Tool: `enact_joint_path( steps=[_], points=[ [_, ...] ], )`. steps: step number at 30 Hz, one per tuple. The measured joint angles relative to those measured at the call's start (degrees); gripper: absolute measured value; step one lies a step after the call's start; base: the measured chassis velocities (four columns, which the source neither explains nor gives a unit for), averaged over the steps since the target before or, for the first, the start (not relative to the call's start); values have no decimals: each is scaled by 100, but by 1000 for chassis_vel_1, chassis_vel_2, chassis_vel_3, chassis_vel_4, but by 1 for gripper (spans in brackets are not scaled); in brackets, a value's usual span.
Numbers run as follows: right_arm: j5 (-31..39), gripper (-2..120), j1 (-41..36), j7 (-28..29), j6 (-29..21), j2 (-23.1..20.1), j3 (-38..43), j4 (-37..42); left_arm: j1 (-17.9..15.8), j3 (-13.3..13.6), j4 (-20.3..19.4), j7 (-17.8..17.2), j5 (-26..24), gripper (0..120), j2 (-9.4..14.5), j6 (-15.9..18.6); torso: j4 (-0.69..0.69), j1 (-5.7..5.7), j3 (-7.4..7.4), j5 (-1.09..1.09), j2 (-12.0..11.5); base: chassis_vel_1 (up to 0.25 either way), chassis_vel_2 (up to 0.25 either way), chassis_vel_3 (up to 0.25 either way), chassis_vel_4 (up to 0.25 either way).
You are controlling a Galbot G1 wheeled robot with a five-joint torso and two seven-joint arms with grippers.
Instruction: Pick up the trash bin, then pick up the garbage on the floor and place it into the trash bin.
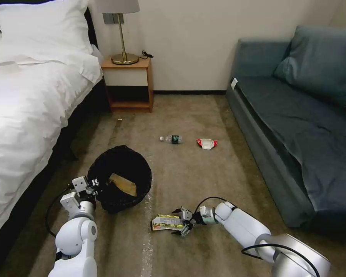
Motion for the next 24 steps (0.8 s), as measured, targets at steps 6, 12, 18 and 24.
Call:
enact_joint_path(
  steps=[6,12,18,24],
  points=[
    [-23,100,-7,127,-81,40,66,-98,6,22,-60,9,20,4,-17,-1,0,0,0,0,0,0,0,0,0],
    [-49,99,-48,237,-134,34,84,-134,62,13,-101,15,34,4,-25,-1,0,0,0,0,0,0,0,0,0],
    [-78,99,-56,373,-182,71,152,-281,99,-2,-147,18,35,4,-23,-5,0,0,0,0,0,0,0,0,0],
    [-67,99,-55,405,-225,80,172,-338,112,3,-155,21,43,4,-34,-25,0,0,0,0,0,0,0,0,0]
  ],
)
